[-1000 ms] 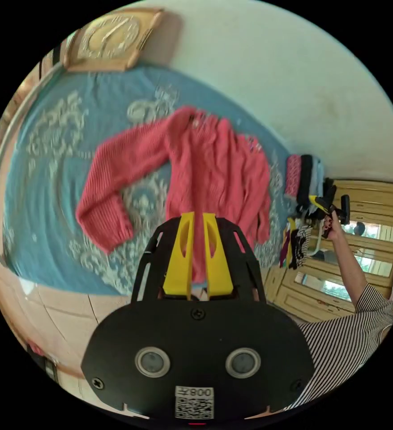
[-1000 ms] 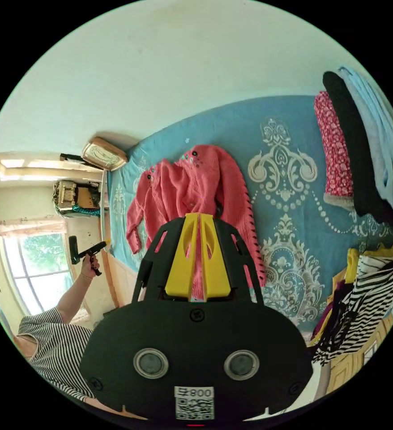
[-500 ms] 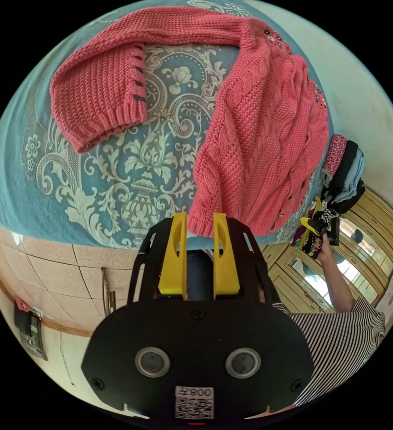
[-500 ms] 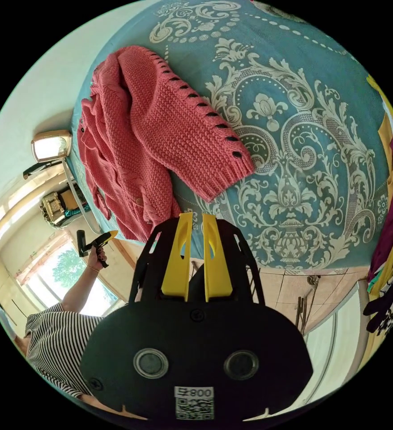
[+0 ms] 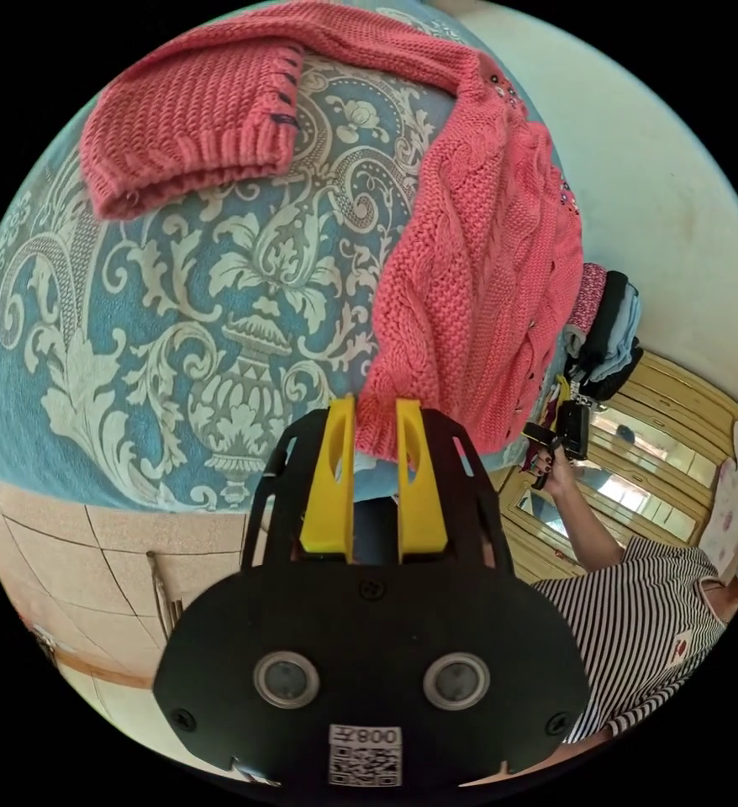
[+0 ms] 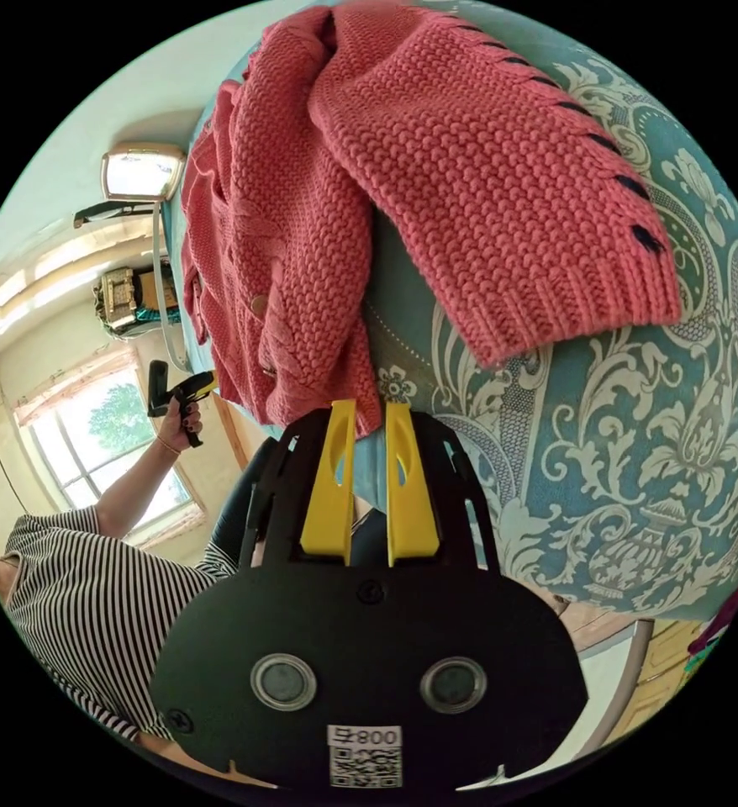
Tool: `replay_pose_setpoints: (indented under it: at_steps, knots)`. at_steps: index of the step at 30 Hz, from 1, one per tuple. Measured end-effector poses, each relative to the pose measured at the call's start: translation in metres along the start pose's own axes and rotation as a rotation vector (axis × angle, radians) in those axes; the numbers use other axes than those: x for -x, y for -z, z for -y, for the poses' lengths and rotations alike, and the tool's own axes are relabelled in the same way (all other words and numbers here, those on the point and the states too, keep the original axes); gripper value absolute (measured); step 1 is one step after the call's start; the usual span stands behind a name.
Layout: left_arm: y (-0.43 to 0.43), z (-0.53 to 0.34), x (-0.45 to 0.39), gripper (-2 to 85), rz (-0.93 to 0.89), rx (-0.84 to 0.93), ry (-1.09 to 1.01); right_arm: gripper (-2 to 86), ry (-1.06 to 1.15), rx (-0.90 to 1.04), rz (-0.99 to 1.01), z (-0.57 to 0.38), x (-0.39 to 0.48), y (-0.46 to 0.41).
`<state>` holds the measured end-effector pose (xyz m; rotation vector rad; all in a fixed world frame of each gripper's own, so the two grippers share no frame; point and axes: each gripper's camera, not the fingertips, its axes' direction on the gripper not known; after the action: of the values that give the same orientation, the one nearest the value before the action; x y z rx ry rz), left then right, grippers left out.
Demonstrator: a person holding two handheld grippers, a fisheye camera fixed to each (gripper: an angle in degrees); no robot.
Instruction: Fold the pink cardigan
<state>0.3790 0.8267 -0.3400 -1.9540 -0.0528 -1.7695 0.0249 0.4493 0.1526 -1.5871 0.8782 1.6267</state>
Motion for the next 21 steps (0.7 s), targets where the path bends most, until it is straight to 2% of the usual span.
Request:
replay_pose_setpoints:
  at_steps: [4, 7, 12, 14, 21]
  knots:
    - [-0.026, -0.004, 0.014, 4.8, -0.006, -0.046, -0.042, 5.6, 0.027, -0.050, 0.024, -0.009, -0.020, -0.010]
    - [-0.041, -0.012, 0.027, 3.7, -0.099, -0.092, -0.087, 3.8, 0.098, -0.052, 0.040, -0.013, -0.027, -0.022]
    - [-0.053, -0.037, 0.044, 3.1, -0.155, -0.185, -0.162, 2.3, 0.189, -0.116, 0.085, -0.030, -0.044, -0.033]
    - [-0.054, -0.057, 0.053, 3.0, -0.204, -0.243, -0.187, 2.0, 0.201, -0.158, 0.148, -0.049, -0.055, -0.035]
    - [-0.046, -0.125, 0.069, 2.8, -0.284, -0.379, -0.220, 1.5, 0.247, -0.263, 0.180, -0.118, -0.049, -0.029]
